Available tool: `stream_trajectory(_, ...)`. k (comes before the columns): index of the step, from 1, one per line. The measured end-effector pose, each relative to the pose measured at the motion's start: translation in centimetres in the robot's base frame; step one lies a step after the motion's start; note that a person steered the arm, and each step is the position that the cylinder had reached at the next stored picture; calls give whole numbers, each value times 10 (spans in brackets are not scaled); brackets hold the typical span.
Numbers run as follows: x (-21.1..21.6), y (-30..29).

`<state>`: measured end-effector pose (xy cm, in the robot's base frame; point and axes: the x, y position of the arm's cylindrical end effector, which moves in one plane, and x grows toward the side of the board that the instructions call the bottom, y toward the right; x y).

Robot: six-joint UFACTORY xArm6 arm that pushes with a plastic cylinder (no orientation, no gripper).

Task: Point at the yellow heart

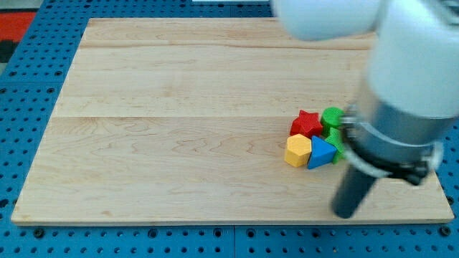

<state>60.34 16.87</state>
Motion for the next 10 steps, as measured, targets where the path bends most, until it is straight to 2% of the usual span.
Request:
stream_trajectory(2, -28, 106)
stream_trajectory(4, -87, 164)
stream_trajectory(5, -106, 164)
stream_trajectory(7, -84, 162)
stream_trajectory(8, -79, 123)
stream_trajectory(10, -79, 90)
